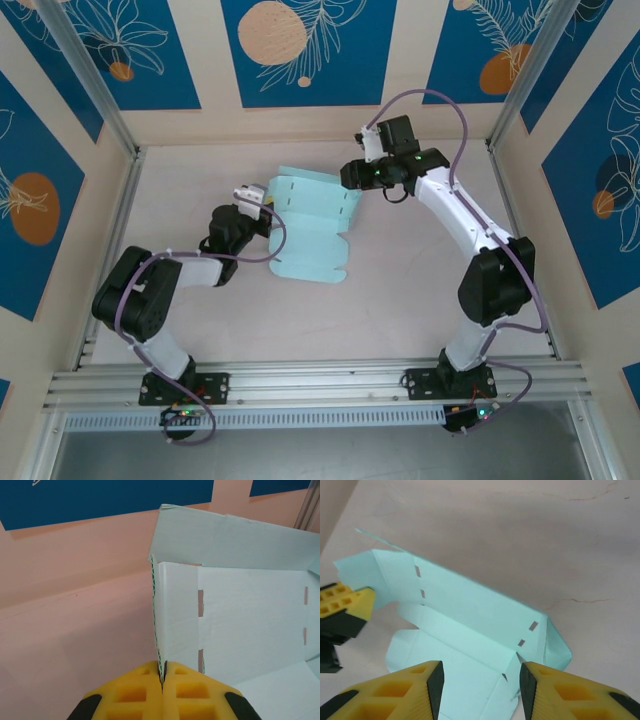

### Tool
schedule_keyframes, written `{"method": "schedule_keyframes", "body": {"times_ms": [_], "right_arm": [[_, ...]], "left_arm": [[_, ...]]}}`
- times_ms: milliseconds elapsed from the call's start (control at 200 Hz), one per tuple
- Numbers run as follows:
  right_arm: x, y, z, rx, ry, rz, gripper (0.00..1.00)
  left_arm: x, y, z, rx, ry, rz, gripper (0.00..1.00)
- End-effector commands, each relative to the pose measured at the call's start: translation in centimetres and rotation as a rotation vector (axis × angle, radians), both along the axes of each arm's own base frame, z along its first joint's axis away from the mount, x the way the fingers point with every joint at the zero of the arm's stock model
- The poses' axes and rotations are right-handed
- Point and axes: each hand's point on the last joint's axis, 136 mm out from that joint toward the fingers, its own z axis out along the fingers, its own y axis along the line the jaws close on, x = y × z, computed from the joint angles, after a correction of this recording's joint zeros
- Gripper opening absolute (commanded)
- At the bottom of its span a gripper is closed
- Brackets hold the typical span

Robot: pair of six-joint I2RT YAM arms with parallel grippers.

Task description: Fold the paper box

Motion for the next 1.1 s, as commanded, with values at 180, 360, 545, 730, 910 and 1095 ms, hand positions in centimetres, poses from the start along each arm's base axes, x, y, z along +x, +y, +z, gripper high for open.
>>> {"method": "schedule_keyframes", "body": {"times_ms": [180,360,545,730,910,1095], "right_arm": [[2.4,-1.0,-3.9,-0.206,-0.013,-0.020,0.48],[3.3,-0.8,-4.9,-0.190,0.006,-0.022,0.48],[4.4,-0.6,-6.2,-0.213,0.018,-0.024,0.47],[4.9,-0.3,-7.0,-0.235,0.011,-0.018,0.39],[5.0,-0.4,-8.0,-0.287,-0.019,-0.021,0.26],[5.1,-0.1,-8.1,-0.345,-0.099,-0.015,0.04]], "left_arm": [[-0.1,-0.9,1.6,-0.008,-0.059,-0.036,0.00],[-0.1,-0.9,1.5,-0.005,-0.057,-0.037,0.00],[-0.1,-0.9,1.8,-0.006,-0.063,-0.032,0.00],[-0.1,-0.8,1.9,-0.006,-0.064,-0.026,0.00],[0.1,-0.6,2.3,-0.015,-0.061,-0.015,0.00],[0.2,-0.7,2.5,-0.012,-0.040,-0.011,0.01]]}}
